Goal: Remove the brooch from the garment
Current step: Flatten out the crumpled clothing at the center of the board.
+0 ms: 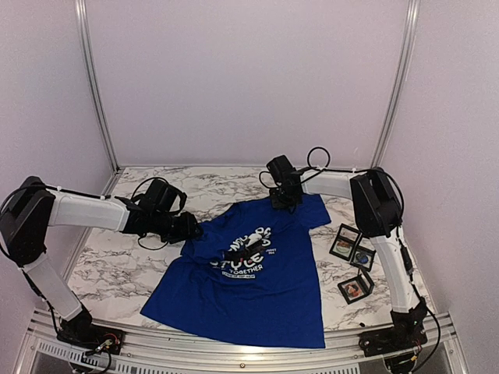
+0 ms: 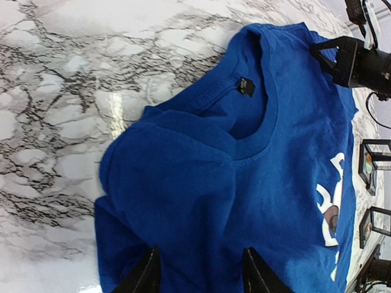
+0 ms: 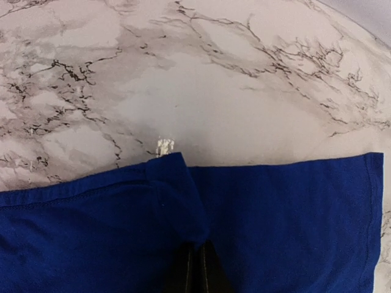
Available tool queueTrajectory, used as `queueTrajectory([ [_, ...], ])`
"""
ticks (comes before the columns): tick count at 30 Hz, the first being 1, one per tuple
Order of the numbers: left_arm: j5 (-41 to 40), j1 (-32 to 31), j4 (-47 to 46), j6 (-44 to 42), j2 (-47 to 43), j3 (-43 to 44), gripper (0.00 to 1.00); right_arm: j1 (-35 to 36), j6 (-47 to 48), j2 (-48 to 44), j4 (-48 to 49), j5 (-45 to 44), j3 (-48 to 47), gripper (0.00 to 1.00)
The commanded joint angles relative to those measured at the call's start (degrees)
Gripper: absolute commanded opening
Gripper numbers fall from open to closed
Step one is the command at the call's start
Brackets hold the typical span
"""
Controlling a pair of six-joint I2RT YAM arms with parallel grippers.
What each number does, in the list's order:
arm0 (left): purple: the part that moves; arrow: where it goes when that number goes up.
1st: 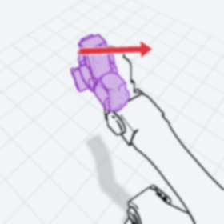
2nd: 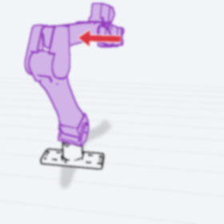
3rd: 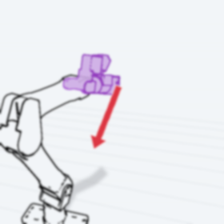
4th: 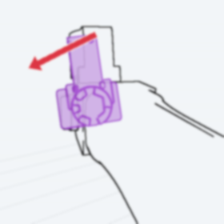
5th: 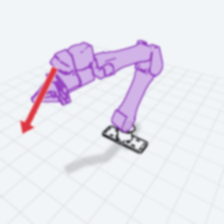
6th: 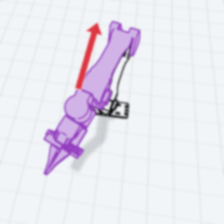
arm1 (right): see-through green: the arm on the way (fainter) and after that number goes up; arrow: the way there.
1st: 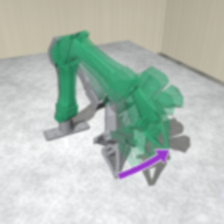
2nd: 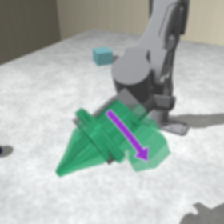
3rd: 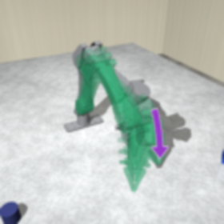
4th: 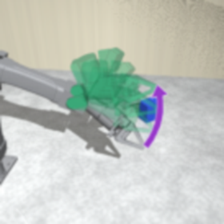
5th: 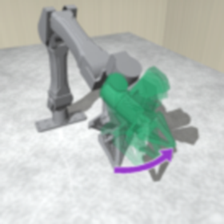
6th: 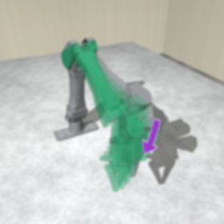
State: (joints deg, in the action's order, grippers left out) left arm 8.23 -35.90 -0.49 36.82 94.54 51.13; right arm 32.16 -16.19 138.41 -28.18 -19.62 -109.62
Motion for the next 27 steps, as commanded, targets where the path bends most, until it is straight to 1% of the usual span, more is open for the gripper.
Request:
queueTrajectory([
  [1, -7.61, 2.85, 1.90, 1.48, -1.79, -0.31, 0.49, -1.50, -1.73, 2.29, -2.89, -0.11, -2.41, 0.04],
  [4, -7.75, 4.43, 1.74, 1.27, -1.55, 0.01, 0.49, -1.57, -1.72, 2.35, -2.92, 0.11, -2.59, 0.04],
  [6, -6.48, 5.51, 1.38, 1.48, -1.11, -0.33, 0.49, -1.71, -1.69, 2.37, -2.94, 0.11, -2.71, 0.04],
  [8, -5.14, 6.21, 1.64, 0.94, -0.14, -0.04, 0.45, -1.83, -1.70, 2.39, -2.89, 0.30, -2.70, 0.04],
  [11, -4.12, 6.27, 4.73, -1.02, 2.44, 2.10, 0.38, -2.09, -1.71, 2.26, -2.96, 0.46, -2.79, 0.04],
  [14, -3.49, 6.19, 5.34, -1.54, 2.82, 1.54, 0.34, -2.19, -1.74, 2.06, -3.06, 0.54, -2.70, 0.04],
  [19, -4.00, 5.14, 7.58, -2.99, 3.55, 1.45, 0.34, -2.19, -1.60, 1.73, -2.94, 0.60, -2.66, 0.04],
  [22, -4.22, 4.06, 8.61, -3.99, 5.27, 3.17, 0.34, -2.19, -1.63, 1.51, -2.84, 0.69, -2.70, 0.04],
  [25, -6.24, 2.51, 10.77, -5.44, 7.68, 5.73, 0.35, -2.19, -1.60, 1.27, -2.78, 0.98, -2.83, 0.04],
  [27, -9.28, 1.44, 12.20, -6.61, 8.91, 7.34, 0.36, -2.16, -1.74, 1.11, -2.79, 1.03, -2.71, 0.04],
])
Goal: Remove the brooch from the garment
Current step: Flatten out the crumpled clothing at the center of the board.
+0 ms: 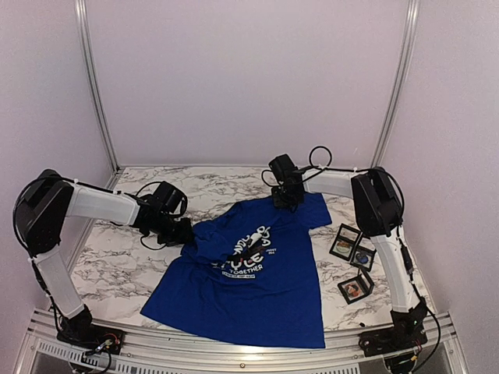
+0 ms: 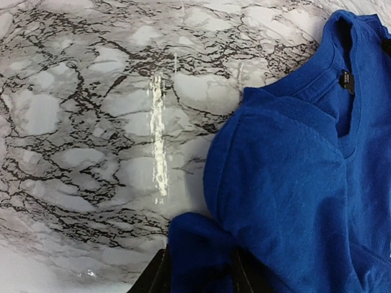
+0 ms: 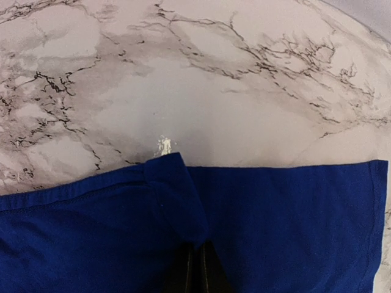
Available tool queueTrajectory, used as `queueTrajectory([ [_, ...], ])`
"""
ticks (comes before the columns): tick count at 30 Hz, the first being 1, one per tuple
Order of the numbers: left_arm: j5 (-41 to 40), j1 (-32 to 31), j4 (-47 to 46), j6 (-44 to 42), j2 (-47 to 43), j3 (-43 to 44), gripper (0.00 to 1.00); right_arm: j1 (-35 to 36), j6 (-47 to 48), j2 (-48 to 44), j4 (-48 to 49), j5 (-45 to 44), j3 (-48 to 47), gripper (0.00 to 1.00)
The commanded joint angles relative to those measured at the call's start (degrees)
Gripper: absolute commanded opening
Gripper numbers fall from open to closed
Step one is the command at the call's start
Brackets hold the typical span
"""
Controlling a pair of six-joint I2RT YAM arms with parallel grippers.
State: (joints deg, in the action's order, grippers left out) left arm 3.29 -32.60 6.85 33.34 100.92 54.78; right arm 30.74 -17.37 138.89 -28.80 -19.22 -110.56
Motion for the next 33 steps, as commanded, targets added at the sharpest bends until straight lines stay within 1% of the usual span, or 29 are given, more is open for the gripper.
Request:
queueTrajectory([
  [1, -5.78, -2.34, 5.34, -3.45, 3.01, 4.27, 0.37, -0.78, -0.61, 0.60, -2.15, 0.67, -1.76, 0.04],
  [4, -8.93, -3.51, 6.73, -4.57, 4.53, 6.15, 0.37, -0.77, -0.64, 0.25, -2.06, 0.82, -1.68, 0.04],
  [9, -17.13, -6.07, 11.32, -6.64, 7.94, 10.23, 0.35, -0.77, -0.40, -0.17, -1.81, 0.85, -1.67, 0.04],
  [12, -18.67, -6.25, 12.12, -6.86, 9.93, 11.53, 0.30, -0.77, -0.19, -0.35, -1.70, 0.77, -1.67, 0.04],
  [17, -19.36, -5.89, 11.80, -6.95, 10.45, 11.88, 0.14, -0.86, -0.02, -0.63, -1.70, 0.59, -1.72, 0.04],
  [19, -19.75, -4.88, 11.36, -7.25, 9.84, 11.84, 0.07, -1.01, -0.02, -0.85, -1.57, 0.72, -1.72, 0.04],
  [22, -19.64, -2.08, 10.58, -8.13, 9.10, 12.47, 0.00, -1.44, -0.18, -1.07, -1.39, 1.12, -1.87, 0.04],
  [27, -20.15, 2.94, 10.31, -10.58, 10.33, 18.08, 0.00, -2.50, -0.73, -1.49, -1.09, 1.88, -1.90, 0.03],
  [33, -19.73, 7.27, 10.81, -13.19, 15.82, 28.12, 0.00, -3.30, -2.87, -1.52, -0.58, 2.53, -1.29, 0.01],
])
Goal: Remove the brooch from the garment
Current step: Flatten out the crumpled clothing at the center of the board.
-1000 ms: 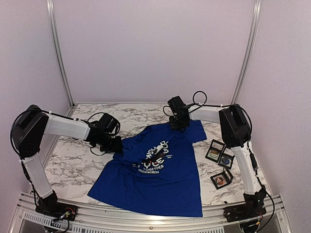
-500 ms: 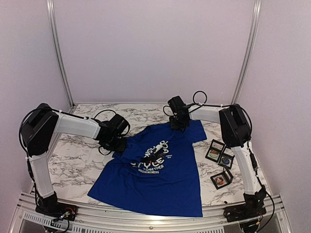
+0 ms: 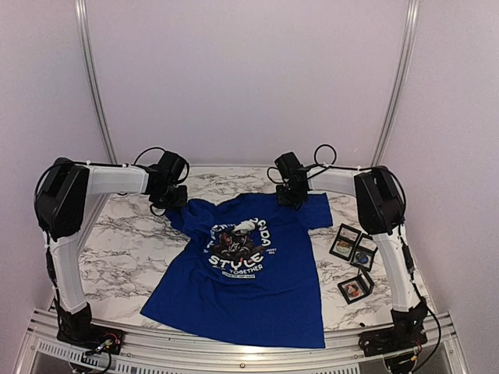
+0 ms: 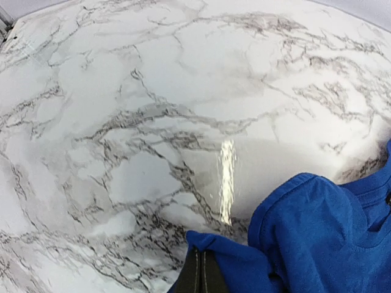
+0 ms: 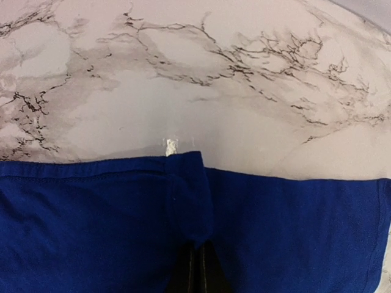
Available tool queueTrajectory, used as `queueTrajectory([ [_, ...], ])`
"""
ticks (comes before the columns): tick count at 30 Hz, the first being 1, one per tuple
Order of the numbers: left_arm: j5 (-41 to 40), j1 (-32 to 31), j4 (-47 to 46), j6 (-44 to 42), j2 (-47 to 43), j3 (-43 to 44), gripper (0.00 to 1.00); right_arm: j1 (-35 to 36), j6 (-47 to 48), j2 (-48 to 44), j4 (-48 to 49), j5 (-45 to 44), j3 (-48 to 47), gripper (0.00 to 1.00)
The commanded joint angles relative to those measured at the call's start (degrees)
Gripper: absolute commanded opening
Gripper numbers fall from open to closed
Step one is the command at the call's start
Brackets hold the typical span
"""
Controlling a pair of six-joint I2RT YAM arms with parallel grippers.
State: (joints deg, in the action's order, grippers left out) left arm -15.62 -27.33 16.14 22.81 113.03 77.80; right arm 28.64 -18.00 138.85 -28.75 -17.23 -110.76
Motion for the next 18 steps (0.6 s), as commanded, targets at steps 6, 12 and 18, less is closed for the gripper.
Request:
queueTrajectory([
  [6, 1.85, 4.58, 1.60, -4.77, 10.55, 15.18, 0.00, -3.96, -7.45, -2.58, 2.79, 3.63, 2.07, 0.00],
  [12, 5.16, 5.70, 0.13, -5.24, 17.08, 25.01, 0.00, -6.04, -12.34, -5.07, 7.34, 4.85, 7.19, 0.00],
  [18, 7.95, 6.25, -0.81, -4.82, 23.45, 35.50, 0.00, -8.30, -15.89, -6.92, 11.29, 6.16, 11.84, 0.00],
])
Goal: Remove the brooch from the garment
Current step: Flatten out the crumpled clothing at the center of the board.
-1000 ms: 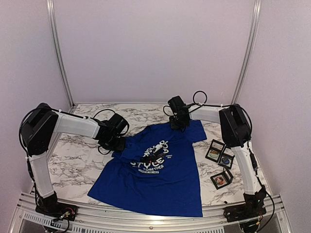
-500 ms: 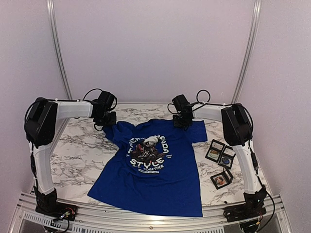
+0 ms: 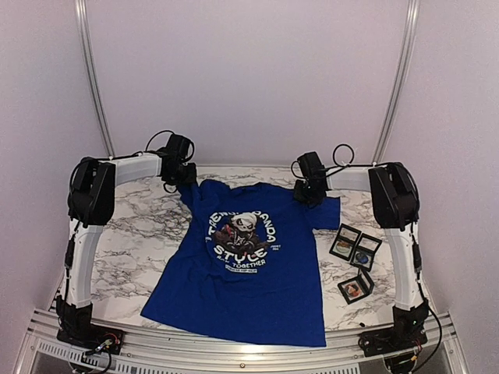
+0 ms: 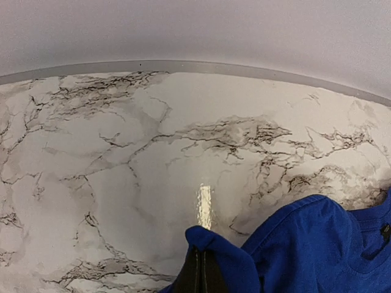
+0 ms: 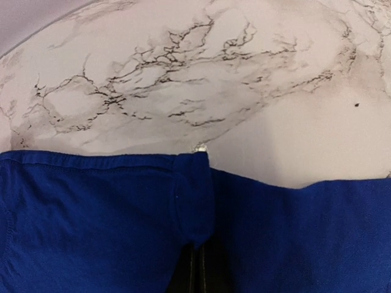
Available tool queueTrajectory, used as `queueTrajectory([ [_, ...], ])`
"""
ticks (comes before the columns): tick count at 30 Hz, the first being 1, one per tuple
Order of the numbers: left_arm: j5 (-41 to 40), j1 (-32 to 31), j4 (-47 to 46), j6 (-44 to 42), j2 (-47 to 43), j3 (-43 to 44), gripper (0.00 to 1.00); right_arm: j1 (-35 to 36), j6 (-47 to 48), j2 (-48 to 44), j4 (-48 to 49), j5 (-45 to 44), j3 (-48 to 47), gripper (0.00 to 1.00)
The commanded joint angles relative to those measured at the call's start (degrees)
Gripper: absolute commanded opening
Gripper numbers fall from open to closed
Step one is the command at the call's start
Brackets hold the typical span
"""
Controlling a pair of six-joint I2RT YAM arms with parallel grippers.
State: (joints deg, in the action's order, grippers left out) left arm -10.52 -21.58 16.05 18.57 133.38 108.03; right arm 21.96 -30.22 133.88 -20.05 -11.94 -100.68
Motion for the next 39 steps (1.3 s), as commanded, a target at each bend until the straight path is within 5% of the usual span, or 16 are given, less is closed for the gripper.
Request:
queueTrajectory([
  [1, 3.47, 0.52, -1.34, -0.51, 3.67, 6.18, 0.00, -1.89, -3.84, -1.96, 2.61, 0.75, 1.82, 0.00],
  [7, 3.72, 1.18, -0.66, 0.32, 5.83, 10.39, 0.01, -3.05, -4.46, -2.22, 2.74, 0.58, 2.11, 0.00],
  [10, 3.71, 2.15, -0.15, 0.57, 4.75, 10.04, 0.08, -3.70, -4.46, -2.37, 2.82, 0.48, 2.35, 0.00],
  [13, 3.46, 2.93, 0.43, 0.95, 2.78, 8.94, 0.27, -4.01, -4.27, -2.57, 2.94, 0.62, 2.31, 0.00],
  [23, 5.39, 3.19, -3.95, 5.79, -7.39, -4.94, 0.49, -4.28, -3.62, -2.61, 2.42, -0.19, 2.65, 0.00],
  [31, 15.74, 3.56, -10.97, 14.45, -7.57, -8.31, 0.51, -4.77, -3.52, -3.20, 3.04, 0.87, 3.34, 0.00],
  [39, 16.65, 3.65, -20.04, 25.66, -4.02, -13.92, 0.53, -4.82, -3.11, -3.80, 3.05, 1.79, 3.48, 0.00],
])
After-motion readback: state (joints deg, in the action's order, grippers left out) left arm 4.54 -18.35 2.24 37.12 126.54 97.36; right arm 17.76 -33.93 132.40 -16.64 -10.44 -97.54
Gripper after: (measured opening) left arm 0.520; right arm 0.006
